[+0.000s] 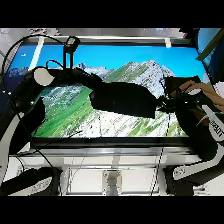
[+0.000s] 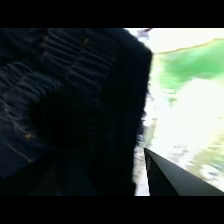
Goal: Fold the clothes and pants, and hang the long-sleeved shirts on hangers.
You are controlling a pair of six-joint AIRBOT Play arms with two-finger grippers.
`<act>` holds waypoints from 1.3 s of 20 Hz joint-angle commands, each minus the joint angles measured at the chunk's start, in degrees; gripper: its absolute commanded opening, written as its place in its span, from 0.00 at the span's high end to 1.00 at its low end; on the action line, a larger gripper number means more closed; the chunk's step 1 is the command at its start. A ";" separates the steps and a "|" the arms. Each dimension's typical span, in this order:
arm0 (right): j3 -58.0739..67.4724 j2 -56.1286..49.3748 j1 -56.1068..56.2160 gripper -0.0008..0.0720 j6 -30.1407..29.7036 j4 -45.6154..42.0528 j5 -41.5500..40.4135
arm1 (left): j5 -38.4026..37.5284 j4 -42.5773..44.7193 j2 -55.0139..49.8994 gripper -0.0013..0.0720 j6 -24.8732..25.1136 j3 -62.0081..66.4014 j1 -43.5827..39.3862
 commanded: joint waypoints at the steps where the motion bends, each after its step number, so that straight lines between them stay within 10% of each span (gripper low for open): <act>1: 0.00 -1.66 1.09 0.21 -2.23 1.11 -0.50 | -0.02 0.02 0.02 0.11 0.00 -0.02 0.02; 8: -0.02 -2.67 3.23 0.28 -4.33 1.62 0.20 | -0.02 0.02 0.00 0.11 -0.02 -0.04 0.02; 10: 0.00 -3.30 4.44 0.65 -4.33 1.79 -0.13 | -0.02 0.02 0.00 0.11 -0.02 -0.04 0.02; 14: 0.02 -3.08 4.74 0.98 -9.73 9.16 0.48 | -0.04 0.04 0.00 0.11 0.00 -0.04 0.04; 26: 31.36 -2.67 -3.98 0.98 -7.13 18.78 3.21 | -0.02 0.02 0.02 0.11 -0.02 -0.04 0.02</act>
